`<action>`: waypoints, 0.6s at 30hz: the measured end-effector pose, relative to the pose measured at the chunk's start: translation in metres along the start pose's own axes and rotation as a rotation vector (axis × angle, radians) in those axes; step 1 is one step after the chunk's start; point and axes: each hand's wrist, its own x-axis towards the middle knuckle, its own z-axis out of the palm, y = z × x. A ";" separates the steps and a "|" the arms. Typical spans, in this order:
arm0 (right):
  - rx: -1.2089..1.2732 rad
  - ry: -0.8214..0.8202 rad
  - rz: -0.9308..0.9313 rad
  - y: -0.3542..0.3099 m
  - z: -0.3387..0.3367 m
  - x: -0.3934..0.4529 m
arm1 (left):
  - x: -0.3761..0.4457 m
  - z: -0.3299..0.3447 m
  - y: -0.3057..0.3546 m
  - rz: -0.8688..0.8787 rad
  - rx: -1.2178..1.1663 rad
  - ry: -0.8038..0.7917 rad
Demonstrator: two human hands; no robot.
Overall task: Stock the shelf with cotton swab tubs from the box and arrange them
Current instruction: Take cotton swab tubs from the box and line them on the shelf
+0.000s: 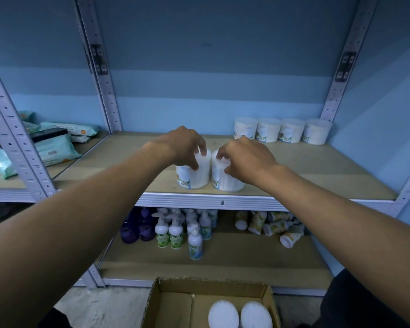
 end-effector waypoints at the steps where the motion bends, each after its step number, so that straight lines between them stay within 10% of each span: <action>1: 0.000 0.006 -0.002 0.000 0.001 0.001 | 0.001 0.001 0.000 0.000 0.000 0.006; 18: 0.008 0.014 0.031 0.021 0.027 0.055 | 0.054 0.012 -0.017 -0.014 -0.010 0.058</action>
